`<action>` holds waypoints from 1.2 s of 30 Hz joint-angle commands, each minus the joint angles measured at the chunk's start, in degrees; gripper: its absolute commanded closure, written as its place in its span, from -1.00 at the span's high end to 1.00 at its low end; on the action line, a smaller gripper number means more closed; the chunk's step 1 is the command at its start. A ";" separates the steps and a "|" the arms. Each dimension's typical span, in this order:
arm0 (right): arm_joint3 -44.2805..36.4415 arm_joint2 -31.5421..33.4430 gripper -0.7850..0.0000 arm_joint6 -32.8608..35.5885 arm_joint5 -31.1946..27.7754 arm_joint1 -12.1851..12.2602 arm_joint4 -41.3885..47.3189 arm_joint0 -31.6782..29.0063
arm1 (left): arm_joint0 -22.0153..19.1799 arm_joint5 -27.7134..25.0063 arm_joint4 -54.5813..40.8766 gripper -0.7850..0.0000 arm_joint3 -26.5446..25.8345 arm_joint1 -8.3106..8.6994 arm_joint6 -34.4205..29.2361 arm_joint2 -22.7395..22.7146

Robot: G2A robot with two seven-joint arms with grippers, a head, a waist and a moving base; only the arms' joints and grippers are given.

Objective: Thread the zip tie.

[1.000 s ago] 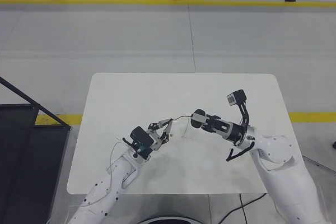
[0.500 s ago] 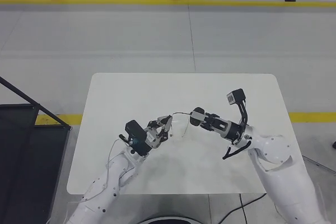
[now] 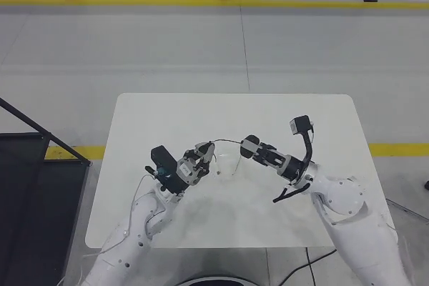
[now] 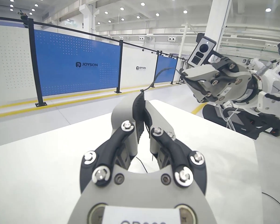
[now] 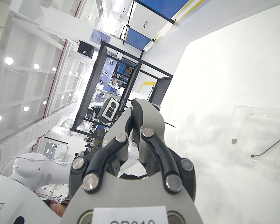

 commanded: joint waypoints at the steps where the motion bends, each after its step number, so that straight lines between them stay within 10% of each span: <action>1: -0.17 -0.11 -1.00 -0.91 0.10 -0.05 -1.17 -0.13 | -0.07 -0.22 -0.51 -1.00 0.02 -0.01 -0.44 -0.14; 36: -2.18 -2.94 -1.00 -0.83 10.55 -0.70 -13.30 1.29 | 1.30 7.59 10.28 -1.00 0.13 -0.32 6.97 0.57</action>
